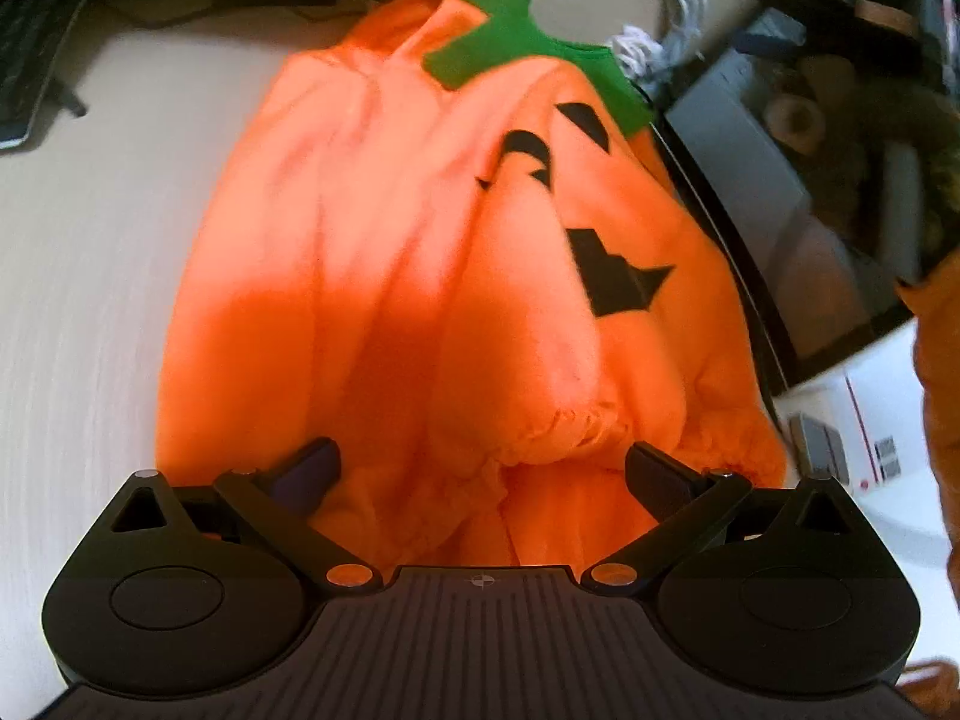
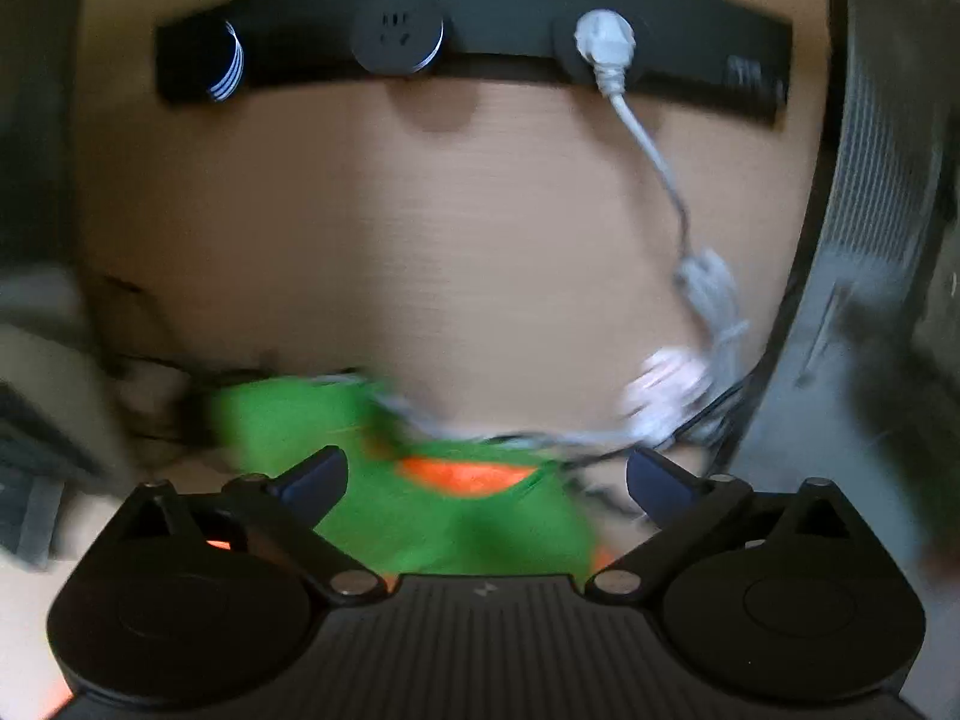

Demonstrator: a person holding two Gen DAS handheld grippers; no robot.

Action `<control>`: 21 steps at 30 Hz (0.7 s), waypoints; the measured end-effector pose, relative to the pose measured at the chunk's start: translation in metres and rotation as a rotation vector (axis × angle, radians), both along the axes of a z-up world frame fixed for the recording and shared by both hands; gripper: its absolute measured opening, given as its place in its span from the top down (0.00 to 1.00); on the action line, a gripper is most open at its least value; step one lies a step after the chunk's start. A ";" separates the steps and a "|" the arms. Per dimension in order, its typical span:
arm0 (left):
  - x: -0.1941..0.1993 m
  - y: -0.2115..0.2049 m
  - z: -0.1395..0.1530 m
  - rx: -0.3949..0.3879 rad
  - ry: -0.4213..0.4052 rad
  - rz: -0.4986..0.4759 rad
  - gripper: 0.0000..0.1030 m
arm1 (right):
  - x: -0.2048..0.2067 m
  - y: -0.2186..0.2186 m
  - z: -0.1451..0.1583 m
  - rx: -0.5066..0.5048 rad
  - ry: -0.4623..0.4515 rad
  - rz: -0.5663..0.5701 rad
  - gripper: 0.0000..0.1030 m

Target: Fold clothes

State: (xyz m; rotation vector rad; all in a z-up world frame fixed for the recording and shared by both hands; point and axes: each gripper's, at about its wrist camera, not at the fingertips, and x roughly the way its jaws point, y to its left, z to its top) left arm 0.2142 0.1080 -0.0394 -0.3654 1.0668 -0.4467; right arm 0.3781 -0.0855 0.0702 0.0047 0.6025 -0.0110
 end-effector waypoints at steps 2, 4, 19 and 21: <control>0.003 0.006 0.010 -0.067 -0.052 -0.022 0.00 | -0.019 0.004 -0.014 -0.005 0.041 0.064 0.03; 0.008 0.009 0.021 -0.139 -0.121 -0.026 0.00 | -0.047 0.002 -0.037 0.010 0.089 0.137 0.06; -0.011 0.023 -0.006 0.165 -0.113 -0.056 0.00 | -0.192 -0.009 -0.123 -0.125 0.367 0.132 0.25; -0.021 0.032 0.004 0.168 -0.137 -0.065 0.00 | -0.208 -0.007 -0.114 -0.215 0.355 0.055 0.24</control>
